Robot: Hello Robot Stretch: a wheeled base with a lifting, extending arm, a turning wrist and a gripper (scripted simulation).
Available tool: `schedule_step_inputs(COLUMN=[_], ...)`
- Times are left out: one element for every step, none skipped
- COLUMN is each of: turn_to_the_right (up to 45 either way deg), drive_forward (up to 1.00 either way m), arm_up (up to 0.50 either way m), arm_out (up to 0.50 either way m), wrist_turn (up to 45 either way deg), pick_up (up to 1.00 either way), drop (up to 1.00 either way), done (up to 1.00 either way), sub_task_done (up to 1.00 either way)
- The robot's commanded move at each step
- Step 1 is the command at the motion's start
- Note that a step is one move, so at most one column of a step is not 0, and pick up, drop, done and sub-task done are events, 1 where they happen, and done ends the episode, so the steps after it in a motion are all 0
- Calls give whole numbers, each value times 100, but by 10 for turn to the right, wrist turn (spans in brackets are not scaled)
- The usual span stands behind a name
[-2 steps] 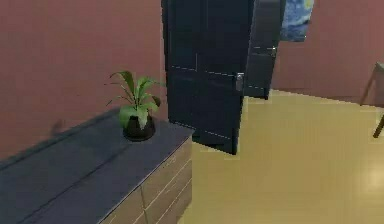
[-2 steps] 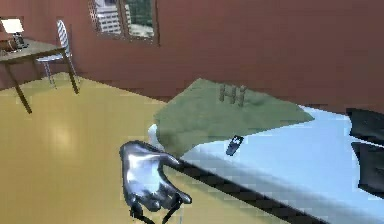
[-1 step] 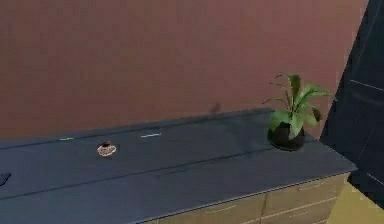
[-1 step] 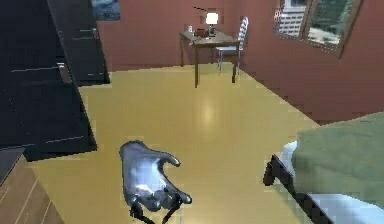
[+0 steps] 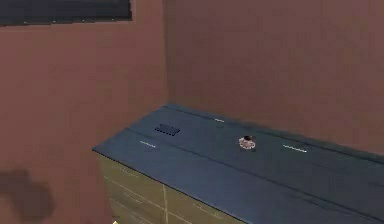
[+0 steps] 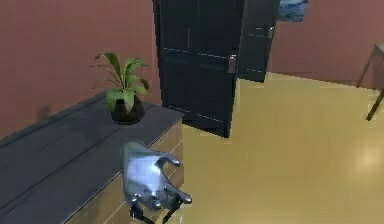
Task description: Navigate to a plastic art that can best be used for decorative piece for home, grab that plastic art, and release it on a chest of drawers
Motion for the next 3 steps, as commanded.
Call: schedule_step_inputs(turn_to_the_right=[-210,0,0], drive_forward=[0,0,0], arm_up=[0,8,0], arm_out=[0,0,48], wrist_turn=[0,0,0], pick_up=[0,0,0], drop=[0,0,0], done=[0,0,0], sub_task_done=[0,0,0])
